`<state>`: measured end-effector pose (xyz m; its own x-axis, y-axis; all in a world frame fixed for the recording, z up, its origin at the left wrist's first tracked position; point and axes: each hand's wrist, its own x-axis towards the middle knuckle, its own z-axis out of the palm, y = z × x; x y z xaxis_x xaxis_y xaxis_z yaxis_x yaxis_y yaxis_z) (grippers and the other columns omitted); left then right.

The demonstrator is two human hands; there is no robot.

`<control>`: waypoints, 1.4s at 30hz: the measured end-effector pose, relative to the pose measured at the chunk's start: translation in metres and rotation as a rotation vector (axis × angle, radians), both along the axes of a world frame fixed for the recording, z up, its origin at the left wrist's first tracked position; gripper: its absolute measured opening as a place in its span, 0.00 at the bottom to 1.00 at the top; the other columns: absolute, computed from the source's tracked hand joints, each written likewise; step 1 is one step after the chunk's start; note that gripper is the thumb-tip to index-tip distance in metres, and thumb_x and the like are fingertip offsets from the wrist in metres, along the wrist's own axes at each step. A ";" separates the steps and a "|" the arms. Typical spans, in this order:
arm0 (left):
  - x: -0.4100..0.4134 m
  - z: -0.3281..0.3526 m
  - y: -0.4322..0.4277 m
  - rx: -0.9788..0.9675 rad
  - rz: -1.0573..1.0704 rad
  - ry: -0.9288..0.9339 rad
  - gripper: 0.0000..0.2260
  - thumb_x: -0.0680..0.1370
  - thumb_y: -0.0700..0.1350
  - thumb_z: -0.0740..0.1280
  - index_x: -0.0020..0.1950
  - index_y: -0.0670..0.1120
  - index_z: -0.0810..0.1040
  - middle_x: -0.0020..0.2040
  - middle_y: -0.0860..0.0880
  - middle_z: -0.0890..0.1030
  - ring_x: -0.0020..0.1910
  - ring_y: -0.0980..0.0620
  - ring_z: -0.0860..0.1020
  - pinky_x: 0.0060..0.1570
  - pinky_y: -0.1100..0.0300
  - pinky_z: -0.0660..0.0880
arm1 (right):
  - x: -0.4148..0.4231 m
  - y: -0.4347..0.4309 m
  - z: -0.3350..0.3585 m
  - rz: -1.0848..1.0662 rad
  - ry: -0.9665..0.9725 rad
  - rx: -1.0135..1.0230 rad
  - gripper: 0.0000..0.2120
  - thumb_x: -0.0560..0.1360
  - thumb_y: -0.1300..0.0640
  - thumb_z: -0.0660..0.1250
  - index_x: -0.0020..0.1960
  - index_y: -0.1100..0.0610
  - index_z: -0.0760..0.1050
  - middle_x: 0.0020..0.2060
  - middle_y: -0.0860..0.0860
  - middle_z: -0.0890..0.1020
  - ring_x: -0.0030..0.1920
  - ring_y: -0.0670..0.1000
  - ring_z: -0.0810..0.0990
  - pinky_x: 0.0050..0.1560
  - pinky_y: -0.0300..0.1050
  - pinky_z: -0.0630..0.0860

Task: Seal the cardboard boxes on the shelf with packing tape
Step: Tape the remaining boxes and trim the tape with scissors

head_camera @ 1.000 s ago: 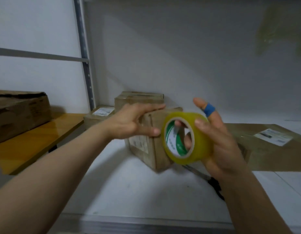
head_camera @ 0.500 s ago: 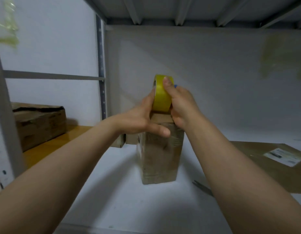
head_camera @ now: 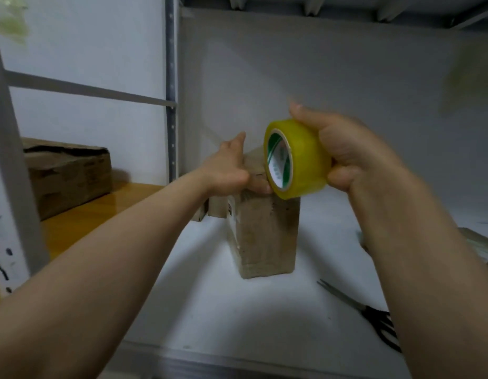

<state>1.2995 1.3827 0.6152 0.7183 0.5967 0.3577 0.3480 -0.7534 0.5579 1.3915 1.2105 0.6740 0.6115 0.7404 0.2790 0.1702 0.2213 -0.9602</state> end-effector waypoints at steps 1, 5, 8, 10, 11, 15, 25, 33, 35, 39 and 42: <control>-0.002 0.001 0.000 -0.003 -0.013 0.010 0.62 0.59 0.64 0.79 0.83 0.55 0.45 0.81 0.45 0.57 0.77 0.41 0.63 0.71 0.41 0.68 | 0.000 -0.007 -0.009 0.003 0.017 -0.004 0.18 0.73 0.47 0.75 0.57 0.58 0.81 0.49 0.56 0.87 0.46 0.55 0.87 0.50 0.53 0.84; -0.003 0.002 -0.009 0.030 -0.082 0.004 0.50 0.66 0.59 0.79 0.80 0.63 0.53 0.77 0.46 0.65 0.74 0.42 0.67 0.68 0.44 0.71 | -0.002 -0.028 -0.057 -0.006 0.083 -0.038 0.18 0.74 0.46 0.74 0.57 0.57 0.81 0.46 0.54 0.88 0.44 0.53 0.88 0.49 0.52 0.83; -0.002 0.003 -0.015 0.092 -0.094 0.024 0.39 0.70 0.58 0.77 0.77 0.65 0.61 0.74 0.48 0.68 0.71 0.45 0.70 0.65 0.50 0.71 | -0.004 -0.037 -0.089 -0.025 0.096 -0.065 0.19 0.73 0.44 0.74 0.54 0.58 0.82 0.44 0.54 0.88 0.44 0.55 0.88 0.52 0.55 0.83; -0.003 0.003 -0.017 0.134 -0.094 0.053 0.35 0.71 0.61 0.76 0.75 0.65 0.65 0.74 0.50 0.69 0.70 0.48 0.70 0.65 0.51 0.69 | -0.006 -0.039 -0.111 -0.033 0.150 -0.080 0.19 0.74 0.44 0.73 0.53 0.59 0.82 0.43 0.55 0.88 0.44 0.57 0.88 0.53 0.60 0.82; -0.004 0.001 -0.018 0.149 -0.097 0.069 0.34 0.71 0.62 0.75 0.75 0.65 0.66 0.74 0.51 0.69 0.70 0.49 0.70 0.65 0.52 0.69 | -0.007 -0.040 -0.122 -0.037 0.167 -0.100 0.20 0.74 0.42 0.73 0.53 0.59 0.82 0.44 0.56 0.88 0.45 0.58 0.87 0.53 0.61 0.82; -0.005 -0.003 -0.024 0.282 -0.073 0.123 0.34 0.74 0.65 0.71 0.77 0.62 0.65 0.74 0.56 0.71 0.70 0.51 0.70 0.62 0.55 0.66 | -0.006 -0.032 -0.162 -0.056 0.212 -0.228 0.32 0.65 0.32 0.74 0.56 0.57 0.82 0.47 0.56 0.87 0.46 0.60 0.87 0.54 0.64 0.81; -0.007 0.004 -0.027 0.067 -0.160 -0.013 0.25 0.75 0.56 0.73 0.72 0.55 0.75 0.62 0.53 0.79 0.59 0.51 0.78 0.62 0.52 0.75 | -0.002 -0.030 -0.138 0.093 0.230 -0.152 0.28 0.66 0.38 0.75 0.56 0.57 0.82 0.48 0.58 0.87 0.48 0.61 0.87 0.58 0.63 0.80; -0.003 0.017 -0.015 -0.338 -0.030 0.058 0.15 0.82 0.55 0.64 0.60 0.46 0.79 0.53 0.45 0.81 0.51 0.44 0.80 0.45 0.50 0.81 | 0.012 -0.033 -0.055 0.229 0.079 0.281 0.13 0.70 0.49 0.74 0.45 0.59 0.85 0.37 0.57 0.84 0.36 0.51 0.82 0.50 0.51 0.80; 0.004 -0.007 -0.007 -0.270 0.005 0.155 0.08 0.82 0.45 0.64 0.60 0.45 0.76 0.57 0.45 0.79 0.55 0.45 0.78 0.52 0.50 0.78 | 0.013 -0.014 -0.064 0.143 0.033 0.124 0.14 0.75 0.49 0.72 0.50 0.61 0.83 0.35 0.56 0.84 0.35 0.52 0.82 0.47 0.50 0.80; 0.009 -0.028 -0.002 -0.374 -0.196 0.037 0.16 0.74 0.37 0.66 0.61 0.43 0.75 0.56 0.42 0.79 0.56 0.44 0.78 0.61 0.50 0.74 | 0.016 -0.001 -0.076 0.099 0.063 -0.047 0.25 0.74 0.36 0.69 0.51 0.60 0.82 0.37 0.57 0.85 0.38 0.54 0.85 0.50 0.52 0.83; 0.006 -0.028 -0.010 -0.426 -0.379 0.143 0.15 0.78 0.43 0.69 0.63 0.53 0.77 0.57 0.55 0.84 0.58 0.54 0.81 0.59 0.60 0.77 | 0.018 -0.006 -0.076 0.106 0.081 -0.008 0.23 0.71 0.37 0.71 0.47 0.57 0.84 0.40 0.60 0.85 0.40 0.57 0.84 0.56 0.58 0.81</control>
